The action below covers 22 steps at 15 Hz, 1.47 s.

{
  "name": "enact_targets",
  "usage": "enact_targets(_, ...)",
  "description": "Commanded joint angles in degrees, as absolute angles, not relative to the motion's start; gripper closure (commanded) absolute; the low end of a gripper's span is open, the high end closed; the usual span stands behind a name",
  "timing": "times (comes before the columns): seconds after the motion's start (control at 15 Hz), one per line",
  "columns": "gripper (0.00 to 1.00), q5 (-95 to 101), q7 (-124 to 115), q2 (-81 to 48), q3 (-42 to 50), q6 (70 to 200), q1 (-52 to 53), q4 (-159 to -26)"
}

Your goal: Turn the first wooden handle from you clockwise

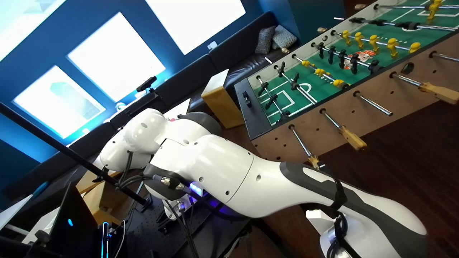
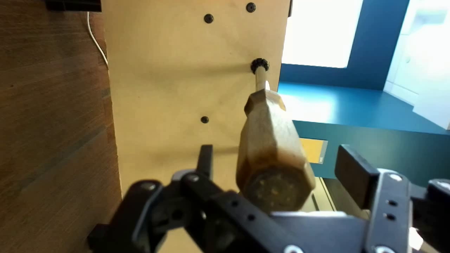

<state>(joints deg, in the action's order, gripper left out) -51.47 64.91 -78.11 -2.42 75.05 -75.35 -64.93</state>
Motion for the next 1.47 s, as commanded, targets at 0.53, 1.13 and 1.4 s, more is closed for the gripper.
enact_targets(0.53, 0.84, -51.8, 63.9, -80.3, -2.4, 73.0, -75.1, -61.6)
enact_targets(1.13, 0.84, -50.3, 50.6, -76.2, -0.3, 73.3, -74.0, -66.8)
enact_targets(1.4, 0.84, -49.5, 42.8, -75.4, 0.2, 71.3, -73.9, -67.4)
